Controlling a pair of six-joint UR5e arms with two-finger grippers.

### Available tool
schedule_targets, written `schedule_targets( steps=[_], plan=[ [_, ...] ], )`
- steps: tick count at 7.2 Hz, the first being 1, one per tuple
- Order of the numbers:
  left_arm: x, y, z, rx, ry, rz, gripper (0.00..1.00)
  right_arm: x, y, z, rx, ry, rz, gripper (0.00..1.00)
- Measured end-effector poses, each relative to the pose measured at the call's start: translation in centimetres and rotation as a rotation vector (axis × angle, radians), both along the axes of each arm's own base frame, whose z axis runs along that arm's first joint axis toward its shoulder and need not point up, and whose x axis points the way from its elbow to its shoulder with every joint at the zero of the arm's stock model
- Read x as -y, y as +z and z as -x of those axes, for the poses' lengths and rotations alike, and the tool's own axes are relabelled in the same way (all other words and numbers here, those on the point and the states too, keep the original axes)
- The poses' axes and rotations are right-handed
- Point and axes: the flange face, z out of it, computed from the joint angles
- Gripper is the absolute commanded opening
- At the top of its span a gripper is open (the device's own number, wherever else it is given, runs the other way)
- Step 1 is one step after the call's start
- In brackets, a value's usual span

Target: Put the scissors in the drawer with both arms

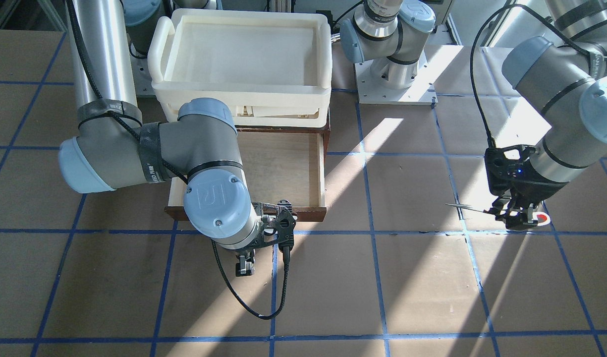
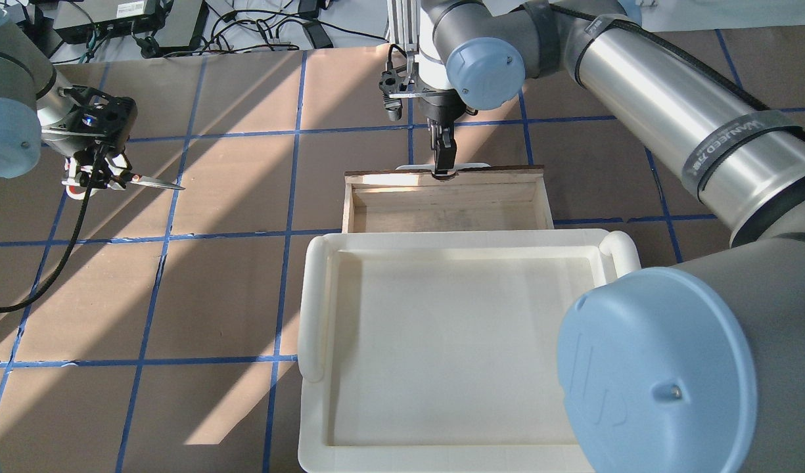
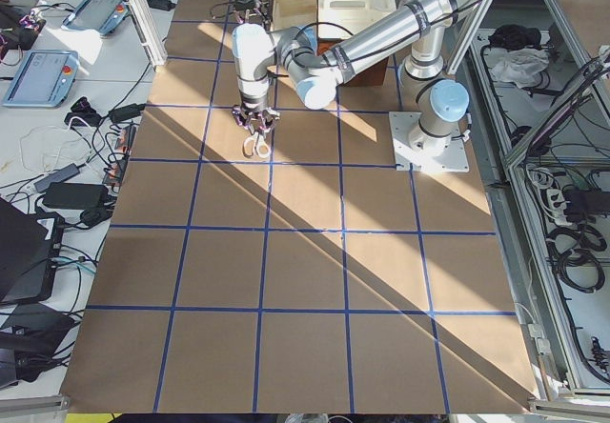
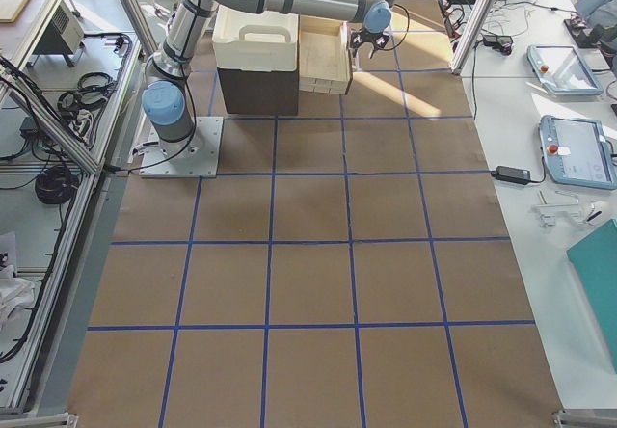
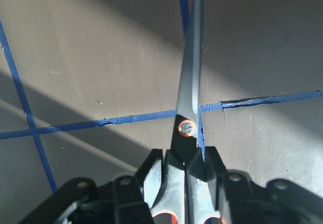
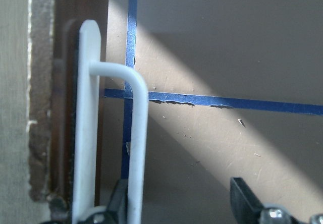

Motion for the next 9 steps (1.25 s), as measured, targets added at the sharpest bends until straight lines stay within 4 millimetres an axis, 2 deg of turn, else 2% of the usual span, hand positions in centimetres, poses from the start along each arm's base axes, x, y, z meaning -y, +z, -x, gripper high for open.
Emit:
schedule_targets(
  steps=[1,3,5,7,9],
  plan=[
    [-0.1,0.5,2.5,-0.033,0.024,0.010,0.00,-0.2,1.1,0.2,0.001,-0.003,0.015,1.00],
    [-0.4,1.1,6.4,-0.060,0.055,0.015,0.00,-1.1,6.2,1.4,0.001,-0.017,0.082,1.00],
    [-1.0,1.6,11.1,-0.100,0.108,0.013,0.00,-2.7,11.2,4.2,0.002,-0.067,0.109,1.00],
    [-1.9,1.7,16.6,-0.118,0.140,0.008,0.00,-6.7,16.5,8.2,-0.008,-0.195,0.087,1.00],
    [-3.6,1.9,23.0,-0.119,0.152,0.005,0.00,-11.9,20.2,12.8,-0.030,-0.452,0.071,1.00]
  ],
)
